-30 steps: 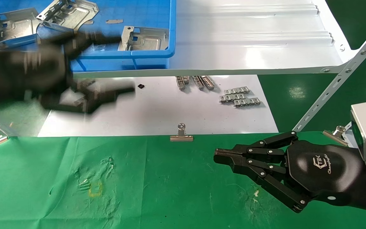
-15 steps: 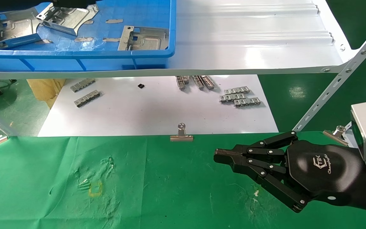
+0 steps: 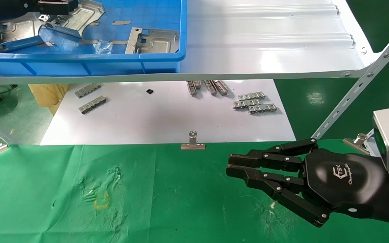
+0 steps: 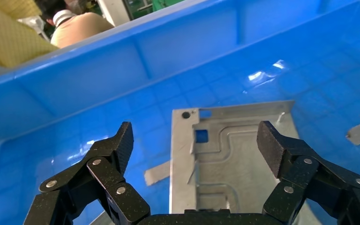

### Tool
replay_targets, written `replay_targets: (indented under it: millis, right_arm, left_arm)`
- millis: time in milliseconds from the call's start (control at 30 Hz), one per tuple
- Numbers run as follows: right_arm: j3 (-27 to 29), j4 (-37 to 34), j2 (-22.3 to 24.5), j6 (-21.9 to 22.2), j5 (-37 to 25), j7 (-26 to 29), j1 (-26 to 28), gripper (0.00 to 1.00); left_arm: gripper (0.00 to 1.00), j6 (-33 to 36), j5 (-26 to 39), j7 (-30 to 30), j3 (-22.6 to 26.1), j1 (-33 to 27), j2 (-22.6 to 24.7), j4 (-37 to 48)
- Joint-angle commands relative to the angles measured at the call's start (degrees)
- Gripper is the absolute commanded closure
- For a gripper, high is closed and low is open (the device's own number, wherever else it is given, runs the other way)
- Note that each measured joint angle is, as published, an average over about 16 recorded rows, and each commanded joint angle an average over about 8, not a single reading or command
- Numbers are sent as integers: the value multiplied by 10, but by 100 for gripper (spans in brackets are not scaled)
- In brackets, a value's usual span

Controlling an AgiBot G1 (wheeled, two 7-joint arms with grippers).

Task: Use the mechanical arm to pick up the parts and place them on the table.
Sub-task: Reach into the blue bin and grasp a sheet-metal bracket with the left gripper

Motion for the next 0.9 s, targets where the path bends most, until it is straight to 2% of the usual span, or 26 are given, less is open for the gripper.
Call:
replay_targets:
  millis: [33, 633, 900]
  right_arm:
    - [0, 0, 0, 0, 0, 0, 0, 0]
    - [0, 0, 0, 0, 0, 0, 0, 0]
    - [0, 0, 0, 0, 0, 0, 0, 0]
  left_arm:
    - [100, -5, 1, -1, 0, -1, 1, 9]
    - [100, -8, 2, -8, 1, 2, -2, 23]
    - [100, 26, 2, -7, 1, 4, -8, 21]
